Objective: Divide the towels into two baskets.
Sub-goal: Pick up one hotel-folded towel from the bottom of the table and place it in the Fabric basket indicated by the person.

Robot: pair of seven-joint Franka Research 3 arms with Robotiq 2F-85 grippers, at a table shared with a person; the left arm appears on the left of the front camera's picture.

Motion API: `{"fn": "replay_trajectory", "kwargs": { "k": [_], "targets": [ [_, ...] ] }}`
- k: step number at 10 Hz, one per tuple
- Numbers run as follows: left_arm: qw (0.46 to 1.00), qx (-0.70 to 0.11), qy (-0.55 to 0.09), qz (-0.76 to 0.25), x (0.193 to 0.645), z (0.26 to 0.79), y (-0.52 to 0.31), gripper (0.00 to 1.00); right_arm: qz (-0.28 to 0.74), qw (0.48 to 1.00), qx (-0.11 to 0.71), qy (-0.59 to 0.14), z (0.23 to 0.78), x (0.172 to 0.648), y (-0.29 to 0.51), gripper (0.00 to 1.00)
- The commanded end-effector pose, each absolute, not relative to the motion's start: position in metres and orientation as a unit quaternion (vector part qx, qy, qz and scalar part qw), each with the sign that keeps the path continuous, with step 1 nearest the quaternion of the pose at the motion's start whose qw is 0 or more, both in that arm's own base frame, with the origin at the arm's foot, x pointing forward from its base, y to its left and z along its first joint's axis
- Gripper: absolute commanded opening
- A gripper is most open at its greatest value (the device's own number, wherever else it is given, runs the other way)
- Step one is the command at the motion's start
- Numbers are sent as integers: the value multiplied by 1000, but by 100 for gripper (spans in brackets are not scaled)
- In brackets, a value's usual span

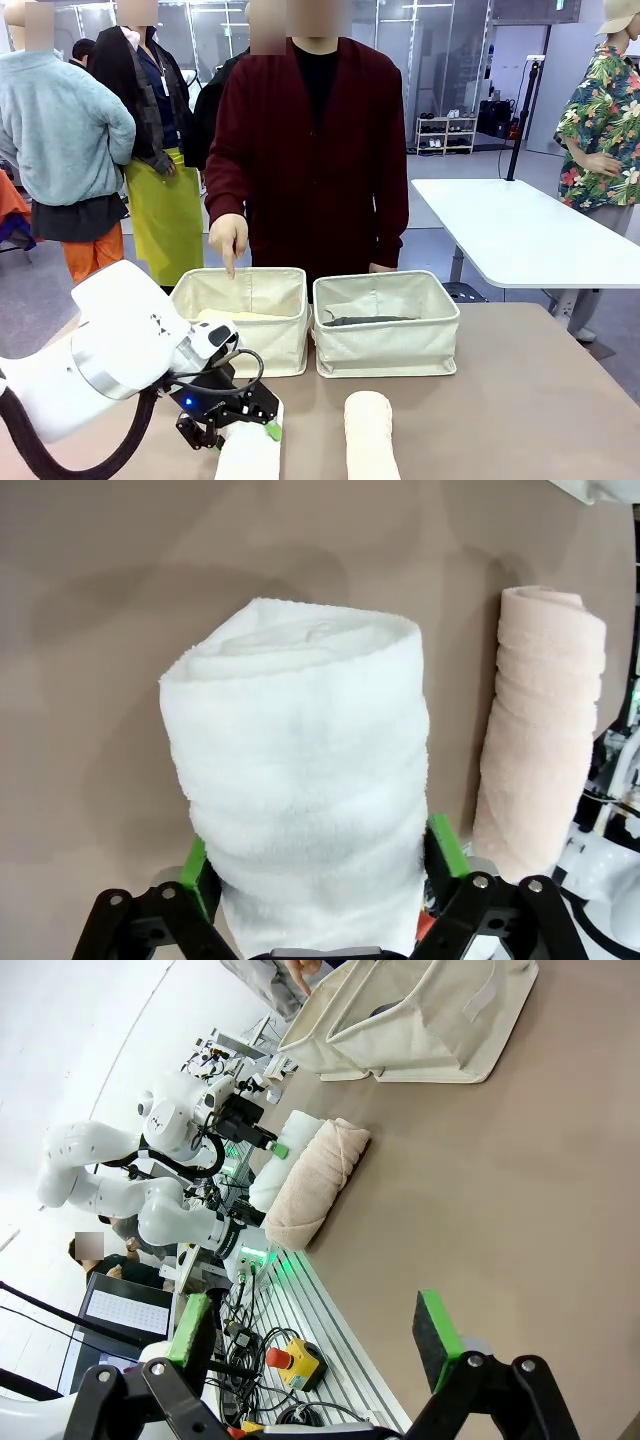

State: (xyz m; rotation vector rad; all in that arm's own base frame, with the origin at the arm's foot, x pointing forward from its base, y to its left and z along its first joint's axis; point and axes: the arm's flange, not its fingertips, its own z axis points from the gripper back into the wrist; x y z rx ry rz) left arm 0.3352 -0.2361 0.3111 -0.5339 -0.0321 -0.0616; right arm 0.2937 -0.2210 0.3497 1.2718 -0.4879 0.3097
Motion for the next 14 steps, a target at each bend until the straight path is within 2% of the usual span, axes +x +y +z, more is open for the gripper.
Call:
{"fn": "replay_trajectory", "kwargs": {
  "k": [1, 2, 3, 5, 6, 13, 14],
  "targets": [
    [968, -247, -22, -24, 334, 310, -242, 42, 151, 765, 584, -228, 352, 289, -220, 100],
    [968, -248, -22, -24, 332, 310, -243, 2, 151, 765, 584, -228, 352, 289, -220, 100],
    [968, -248, -21, -26, 332, 311, -243, 0, 151, 765, 584, -228, 352, 289, -220, 100],
    [968, -247, -27, -30, 328, 316, -241, 0, 151, 765, 584, -228, 352, 289, -220, 100],
    [968, -245, -33, -34, 323, 324, -240, 7, 151, 765, 584, -228, 352, 289, -220, 100],
    [965, -260, -24, -40, 334, 318, -242, 6, 151, 765, 584, -228, 352, 289, -220, 100],
    [965, -257, -24, -40, 335, 321, -242, 36, 151, 765, 584, -228, 352, 289, -220, 100]
  ]
}}
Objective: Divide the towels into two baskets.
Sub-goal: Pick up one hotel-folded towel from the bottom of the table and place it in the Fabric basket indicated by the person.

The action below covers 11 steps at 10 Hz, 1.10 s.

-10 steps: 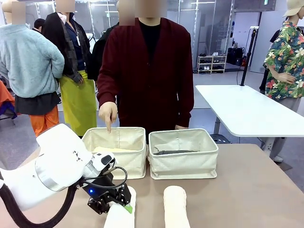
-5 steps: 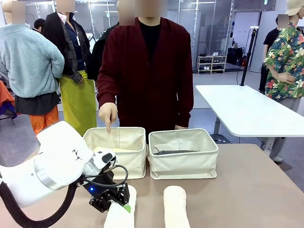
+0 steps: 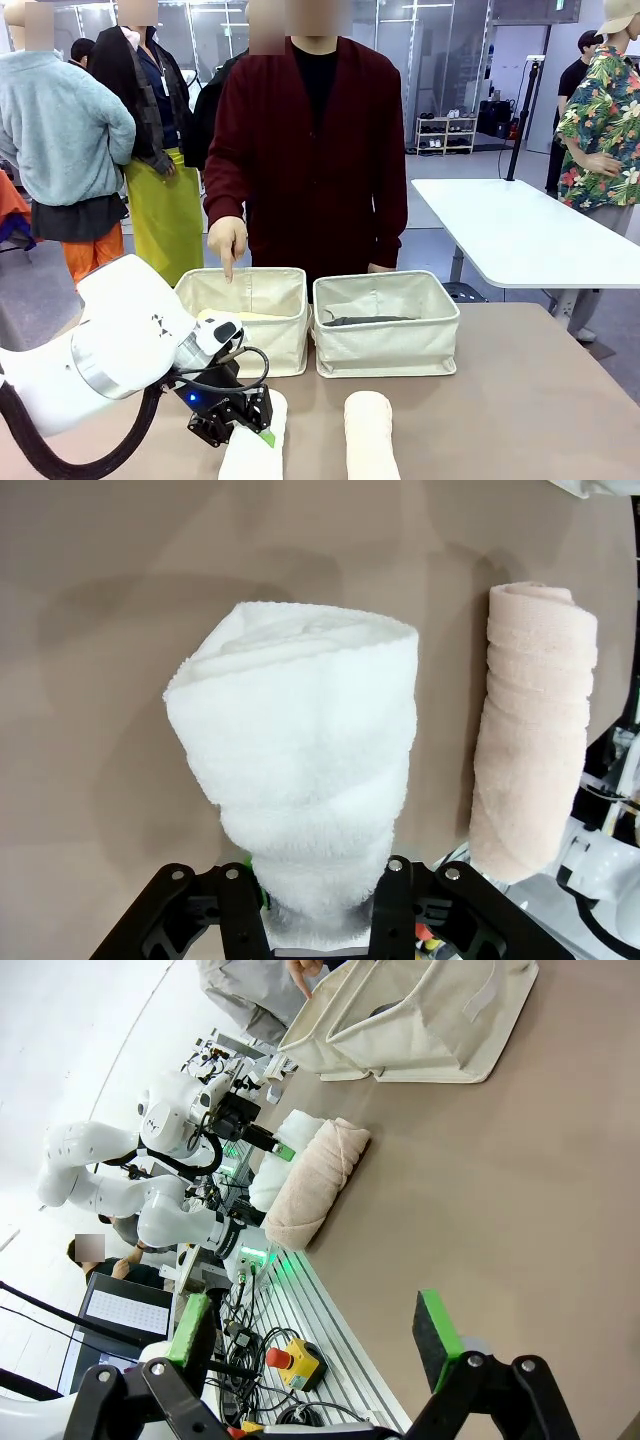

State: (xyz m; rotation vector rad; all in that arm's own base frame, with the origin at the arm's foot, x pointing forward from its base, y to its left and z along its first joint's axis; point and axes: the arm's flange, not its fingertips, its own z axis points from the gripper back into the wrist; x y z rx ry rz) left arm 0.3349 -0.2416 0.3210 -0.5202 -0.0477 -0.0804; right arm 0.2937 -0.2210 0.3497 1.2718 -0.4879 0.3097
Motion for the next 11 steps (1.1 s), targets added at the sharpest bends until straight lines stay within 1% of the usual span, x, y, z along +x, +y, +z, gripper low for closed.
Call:
{"fn": "replay_trajectory", "kwargs": {
  "k": [1, 4, 6, 7, 9, 10, 11],
  "targets": [
    [968, -232, -67, -70, 329, 338, -244, 36, 151, 765, 584, -228, 352, 289, -220, 100],
    [972, -134, -124, -148, 314, 404, -241, 36, 151, 765, 584, -228, 352, 289, -220, 100],
    [951, -5, -165, -260, 313, 451, -244, 36, 151, 765, 584, -228, 352, 289, -220, 100],
    [932, 28, -168, -319, 319, 471, -250, 36, 151, 765, 584, -228, 352, 289, -220, 100],
    [868, 99, -185, -450, 331, 503, -260, 36, 151, 765, 584, -228, 352, 289, -220, 100],
    [822, 126, -175, -526, 332, 513, -264, 36, 151, 765, 584, -228, 352, 289, -220, 100],
    [779, 137, -139, -595, 332, 518, -264, 36, 151, 765, 584, -228, 352, 289, -220, 100]
  ]
}}
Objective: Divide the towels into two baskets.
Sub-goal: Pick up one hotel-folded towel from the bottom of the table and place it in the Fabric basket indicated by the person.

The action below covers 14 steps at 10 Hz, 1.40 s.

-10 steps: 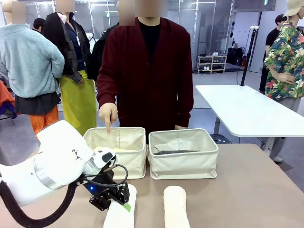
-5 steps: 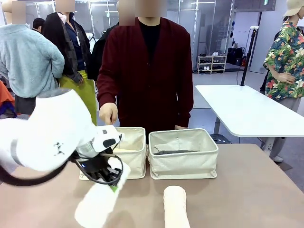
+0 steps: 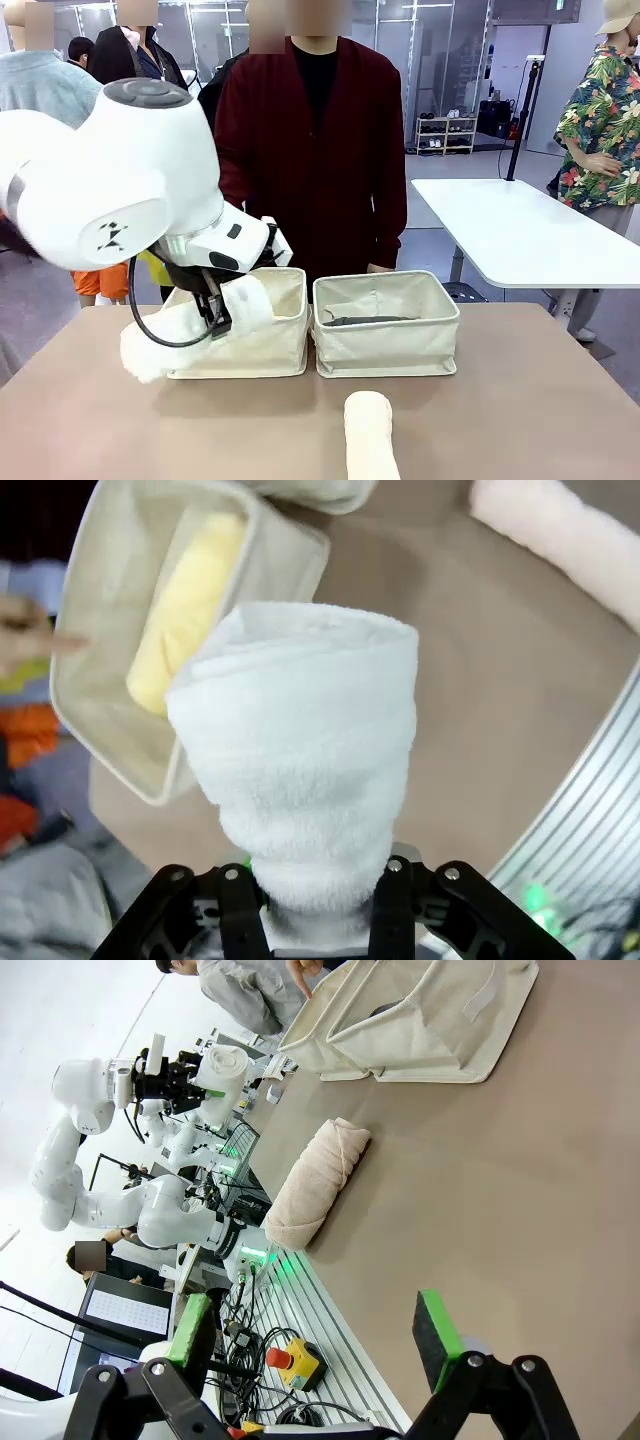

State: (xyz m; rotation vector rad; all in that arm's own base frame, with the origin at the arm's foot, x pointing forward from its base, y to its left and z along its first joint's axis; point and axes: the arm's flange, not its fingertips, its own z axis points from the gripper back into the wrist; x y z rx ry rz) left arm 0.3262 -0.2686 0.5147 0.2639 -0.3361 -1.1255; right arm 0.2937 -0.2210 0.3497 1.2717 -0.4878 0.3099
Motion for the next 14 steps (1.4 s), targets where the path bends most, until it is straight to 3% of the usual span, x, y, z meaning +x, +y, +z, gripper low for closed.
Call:
{"fn": "replay_trajectory", "kwargs": {
  "k": [1, 3, 7, 8, 9, 11, 14],
  "targets": [
    [764, 164, -115, -613, 333, 519, -265, 36, 151, 765, 584, -228, 352, 289, -220, 100],
    [781, 112, -137, -599, 331, 519, -269, 36, 151, 765, 584, -228, 352, 289, -220, 100],
    [770, 136, -117, -613, 333, 509, -272, 36, 151, 765, 584, -228, 352, 289, -220, 100],
    [739, 152, -95, -649, 345, 530, -275, 36, 151, 765, 584, -228, 352, 289, -220, 100],
    [699, 167, -69, -692, 360, 548, -281, 36, 151, 765, 584, -228, 352, 289, -220, 100],
    [686, 164, -45, -708, 414, 573, -291, 36, 151, 765, 584, -228, 352, 289, -220, 100],
    [670, 154, -29, -725, 490, 559, -290, 36, 151, 765, 584, -228, 352, 289, -220, 100]
  ]
}}
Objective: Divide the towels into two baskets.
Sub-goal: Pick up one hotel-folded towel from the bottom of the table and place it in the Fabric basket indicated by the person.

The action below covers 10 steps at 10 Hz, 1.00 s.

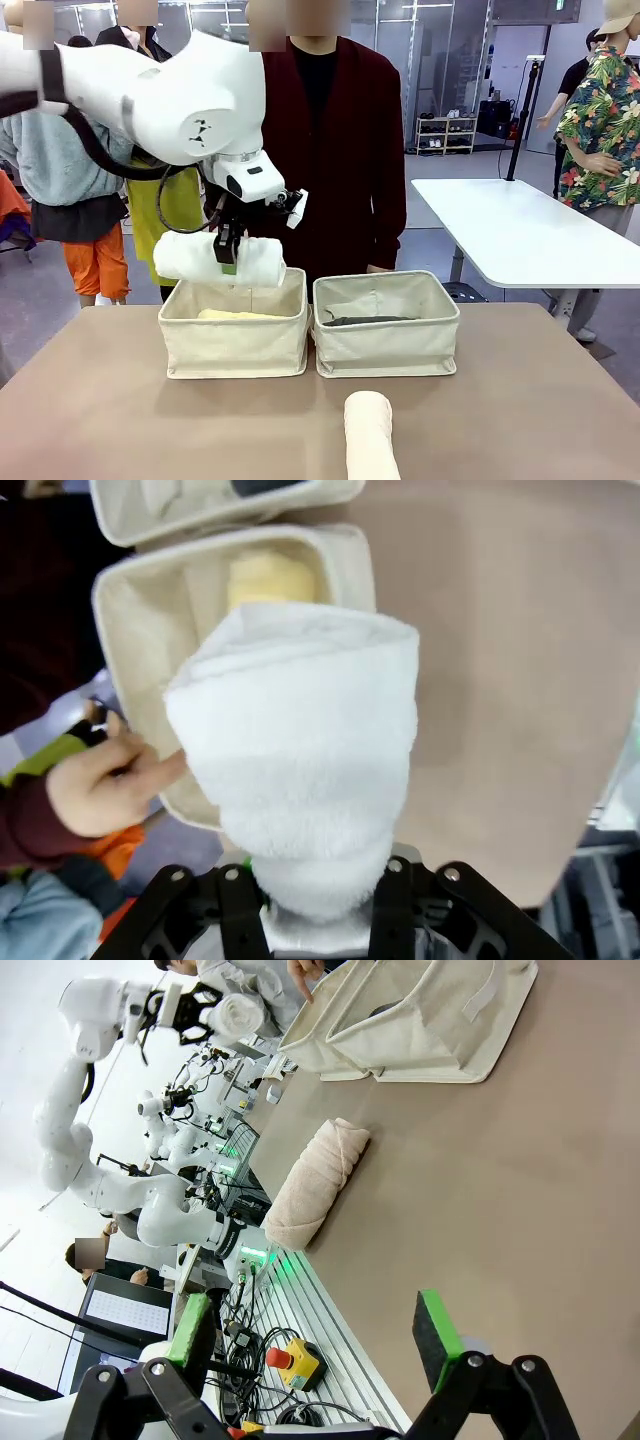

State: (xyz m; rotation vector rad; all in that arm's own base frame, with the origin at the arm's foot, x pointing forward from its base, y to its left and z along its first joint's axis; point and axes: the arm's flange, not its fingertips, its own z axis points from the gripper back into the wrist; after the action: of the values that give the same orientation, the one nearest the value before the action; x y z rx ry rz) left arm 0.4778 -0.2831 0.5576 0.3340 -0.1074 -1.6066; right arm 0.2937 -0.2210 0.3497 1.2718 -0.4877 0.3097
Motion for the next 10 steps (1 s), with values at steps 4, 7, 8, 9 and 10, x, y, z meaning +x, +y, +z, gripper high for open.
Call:
{"fn": "replay_trajectory", "kwargs": {
  "k": [4, 7, 8, 9, 10],
  "targets": [
    [676, 121, -16, -727, 534, 526, -284, 36, 151, 765, 584, -228, 352, 289, -220, 100],
    [692, 89, -20, -716, 563, 503, -280, 38, 151, 765, 584, -228, 352, 289, -220, 100],
    [697, 88, -23, -711, 569, 498, -278, 63, 151, 765, 584, -228, 352, 289, -220, 100],
    [704, 90, -20, -704, 573, 495, -277, 69, 151, 765, 584, -228, 352, 289, -220, 100],
    [705, 92, -16, -703, 573, 493, -276, 95, 151, 765, 584, -228, 352, 289, -220, 100]
  ]
}}
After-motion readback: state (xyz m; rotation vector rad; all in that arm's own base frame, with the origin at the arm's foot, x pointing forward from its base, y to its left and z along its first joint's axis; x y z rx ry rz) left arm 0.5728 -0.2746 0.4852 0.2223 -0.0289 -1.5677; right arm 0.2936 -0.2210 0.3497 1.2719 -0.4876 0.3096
